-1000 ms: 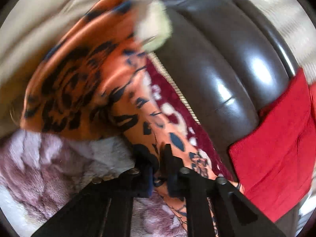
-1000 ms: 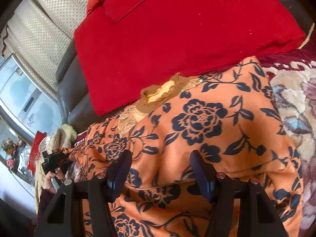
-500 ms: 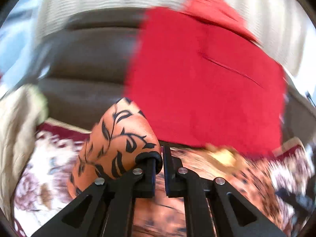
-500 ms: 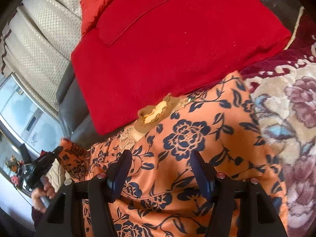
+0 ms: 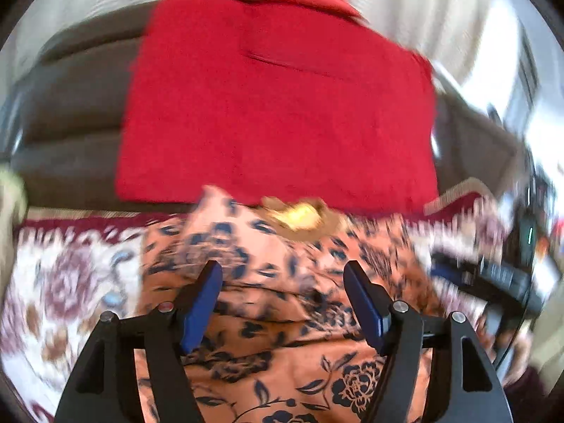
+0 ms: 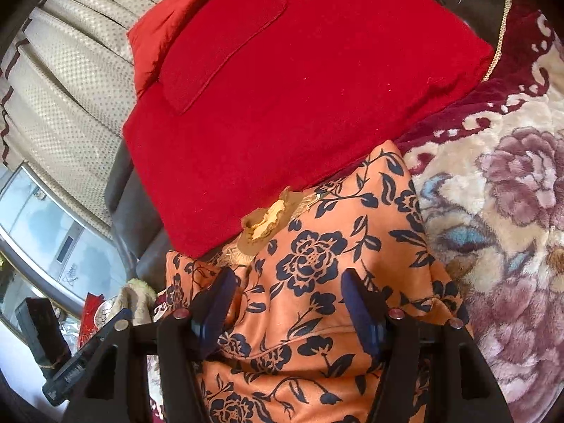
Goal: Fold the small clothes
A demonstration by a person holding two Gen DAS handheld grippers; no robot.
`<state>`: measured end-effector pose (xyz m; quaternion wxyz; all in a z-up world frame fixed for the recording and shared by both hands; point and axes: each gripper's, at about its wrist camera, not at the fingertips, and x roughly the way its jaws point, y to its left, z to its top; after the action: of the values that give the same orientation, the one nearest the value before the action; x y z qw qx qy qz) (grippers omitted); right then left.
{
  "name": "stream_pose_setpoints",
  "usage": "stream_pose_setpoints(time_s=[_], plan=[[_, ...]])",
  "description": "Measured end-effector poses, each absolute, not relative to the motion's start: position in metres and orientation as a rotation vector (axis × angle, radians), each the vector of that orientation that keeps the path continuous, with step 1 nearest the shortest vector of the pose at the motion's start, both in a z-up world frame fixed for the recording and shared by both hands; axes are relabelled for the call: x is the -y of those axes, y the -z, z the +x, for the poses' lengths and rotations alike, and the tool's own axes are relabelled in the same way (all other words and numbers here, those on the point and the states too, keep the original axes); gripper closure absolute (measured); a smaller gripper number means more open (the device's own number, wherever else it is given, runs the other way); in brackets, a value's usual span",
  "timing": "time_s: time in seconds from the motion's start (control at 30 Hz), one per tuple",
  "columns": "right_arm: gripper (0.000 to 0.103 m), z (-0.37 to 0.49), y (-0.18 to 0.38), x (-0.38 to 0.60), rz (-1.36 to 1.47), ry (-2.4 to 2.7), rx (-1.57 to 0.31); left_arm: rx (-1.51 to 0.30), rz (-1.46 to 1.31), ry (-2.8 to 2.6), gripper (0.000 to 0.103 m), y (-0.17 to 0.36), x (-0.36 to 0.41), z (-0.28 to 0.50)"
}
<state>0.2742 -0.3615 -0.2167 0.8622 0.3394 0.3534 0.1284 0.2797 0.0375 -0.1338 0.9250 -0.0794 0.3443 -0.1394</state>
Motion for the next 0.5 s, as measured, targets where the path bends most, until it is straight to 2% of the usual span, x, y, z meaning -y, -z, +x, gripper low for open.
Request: stream_pose_setpoints(time_s=[0.23, 0.5], plan=[[0.035, 0.284, 0.217, 0.315, 0.652, -0.391, -0.801, -0.789, -0.381, -0.041, 0.030, 0.183, -0.132, 0.309], [0.028, 0.299, 0.200, 0.213, 0.413, -0.503, -0.833, -0.866, -0.405, -0.119, 0.030, 0.212, -0.161, 0.317]])
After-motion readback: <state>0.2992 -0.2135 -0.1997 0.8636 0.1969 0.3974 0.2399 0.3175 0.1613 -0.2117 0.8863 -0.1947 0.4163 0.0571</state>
